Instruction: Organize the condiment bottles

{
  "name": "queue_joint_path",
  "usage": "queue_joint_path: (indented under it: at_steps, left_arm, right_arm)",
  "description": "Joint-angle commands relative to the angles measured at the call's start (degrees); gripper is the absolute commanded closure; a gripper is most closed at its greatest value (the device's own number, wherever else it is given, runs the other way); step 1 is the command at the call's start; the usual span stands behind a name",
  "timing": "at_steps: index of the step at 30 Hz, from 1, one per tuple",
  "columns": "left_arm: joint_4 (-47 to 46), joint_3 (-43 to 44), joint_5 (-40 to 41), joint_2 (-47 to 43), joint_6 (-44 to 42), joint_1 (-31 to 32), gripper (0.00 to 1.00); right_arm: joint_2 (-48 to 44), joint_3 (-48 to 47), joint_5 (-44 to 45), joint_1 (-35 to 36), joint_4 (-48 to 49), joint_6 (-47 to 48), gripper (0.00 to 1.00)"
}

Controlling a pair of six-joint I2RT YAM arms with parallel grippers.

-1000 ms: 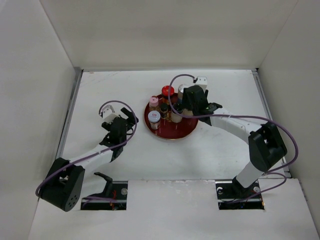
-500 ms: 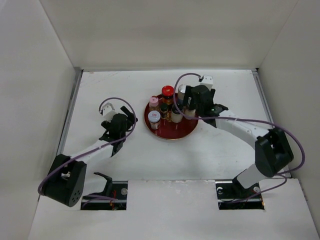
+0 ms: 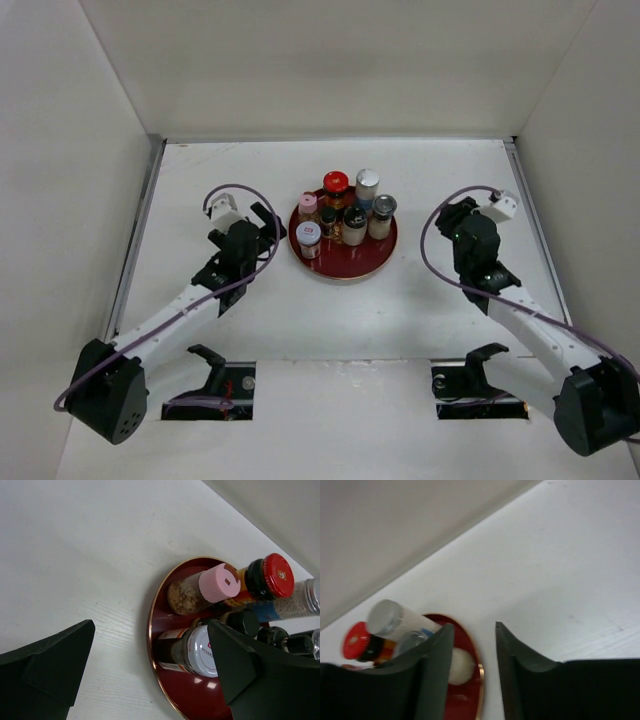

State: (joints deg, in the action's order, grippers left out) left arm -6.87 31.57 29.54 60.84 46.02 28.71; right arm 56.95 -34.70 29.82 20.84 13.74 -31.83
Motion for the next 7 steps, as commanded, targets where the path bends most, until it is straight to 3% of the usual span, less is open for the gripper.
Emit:
queue_joint_path:
  at_steps: [1, 5, 7]
  left_arm:
    - [3.6, 3.1, 1.5, -3.2, -3.2, 1.6, 0.00]
    - [5.1, 4.3, 3.4, -4.8, -6.3, 4.3, 0.00]
    - [6.5, 5.3, 5.6, -4.0, -7.6, 5.5, 0.00]
  right_arm:
    - [-3.1, 4.3, 0.8, -3.6, 6.1, -6.7, 0.61]
    - [-4.0, 6.0, -1.5, -6.3, 3.4, -7.6, 0.63]
    - [-3.8, 6.9, -1.8, -6.3, 2.9, -8.2, 0.52]
